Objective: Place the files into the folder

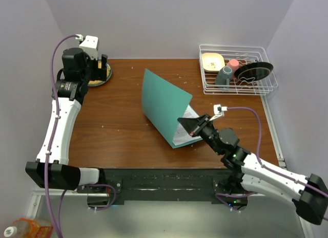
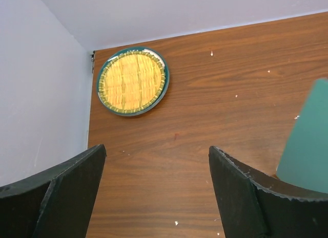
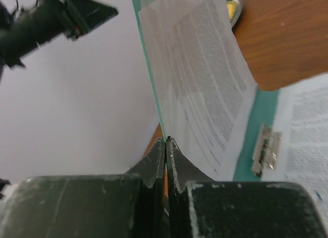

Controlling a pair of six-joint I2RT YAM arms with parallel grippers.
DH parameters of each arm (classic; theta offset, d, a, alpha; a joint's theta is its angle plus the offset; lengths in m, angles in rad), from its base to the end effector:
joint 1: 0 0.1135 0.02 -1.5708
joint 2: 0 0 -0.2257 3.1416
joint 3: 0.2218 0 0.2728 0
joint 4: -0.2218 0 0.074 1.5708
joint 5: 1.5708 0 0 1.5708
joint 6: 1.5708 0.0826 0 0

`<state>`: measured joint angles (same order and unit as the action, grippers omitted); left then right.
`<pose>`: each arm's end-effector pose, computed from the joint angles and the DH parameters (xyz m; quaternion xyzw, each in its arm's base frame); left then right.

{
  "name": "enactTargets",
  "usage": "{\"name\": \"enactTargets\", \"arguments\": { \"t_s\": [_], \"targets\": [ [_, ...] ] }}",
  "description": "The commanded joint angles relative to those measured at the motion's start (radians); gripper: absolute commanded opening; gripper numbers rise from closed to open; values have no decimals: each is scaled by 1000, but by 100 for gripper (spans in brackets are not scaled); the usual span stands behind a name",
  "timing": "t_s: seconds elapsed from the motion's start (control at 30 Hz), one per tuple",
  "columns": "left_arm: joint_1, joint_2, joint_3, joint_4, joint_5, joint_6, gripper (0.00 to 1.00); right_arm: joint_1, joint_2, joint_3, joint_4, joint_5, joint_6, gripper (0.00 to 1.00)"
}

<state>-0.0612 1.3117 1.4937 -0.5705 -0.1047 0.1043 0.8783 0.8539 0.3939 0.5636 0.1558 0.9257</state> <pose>0.3574 -0.0133 0.3797 0.0395 0.8287 0.0554 0.5555 0.1960 0.2162 0.2354 0.0736 0.6660 0.5487 0.5000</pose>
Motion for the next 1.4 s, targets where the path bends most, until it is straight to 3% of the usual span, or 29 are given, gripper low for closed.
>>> {"name": "enactTargets", "arguments": {
  "t_s": [0.0, 0.23, 0.3, 0.4, 0.5, 0.57, 0.7, 0.83, 0.93, 1.03, 1.13, 1.2, 1.3, 1.37],
  "targets": [
    [0, 23, 39, -22, 52, -34, 86, 5, -122, -65, -266, 252, 280, 0],
    [-2, 72, 43, -104, 141, 9, 81, 5, 12, 55, -490, 271, 377, 0],
    [-2, 99, 39, -147, 181, 29, 81, 5, 92, 91, -519, 246, 383, 14],
    [-2, 110, -1, -169, 226, 63, 77, 5, 192, 149, -561, 189, 354, 49],
    [-2, 127, -32, -218, 275, 95, 72, 11, 278, 230, -599, 123, 268, 61],
    [-2, 129, -64, -253, 299, 112, 68, 19, 318, 282, -701, 108, 219, 62],
    [-3, 116, -154, -276, 350, 147, 58, 44, 310, 376, -892, 178, 183, 54],
    [-15, 121, -260, -275, 379, 153, 55, 44, 194, 408, -1076, 248, 182, 52],
    [-60, 141, -305, -255, 395, 149, 53, 42, 174, 375, -1120, 191, 193, 49],
    [-121, 167, -335, -233, 402, 140, 53, 42, 172, 399, -1160, 212, 168, 39],
    [-178, 196, -368, -204, 419, 117, 51, 42, 151, 430, -1026, 283, 78, 22],
    [-204, 225, -383, -174, 424, 97, 49, 31, 223, 466, -940, 395, 21, 9],
    [-215, 261, -403, -140, 395, 77, 42, -25, 452, 566, -811, 439, -99, 0],
    [-215, 287, -418, -108, 375, 74, 39, -51, 571, 631, -743, 441, -177, 0]
  ]
}}
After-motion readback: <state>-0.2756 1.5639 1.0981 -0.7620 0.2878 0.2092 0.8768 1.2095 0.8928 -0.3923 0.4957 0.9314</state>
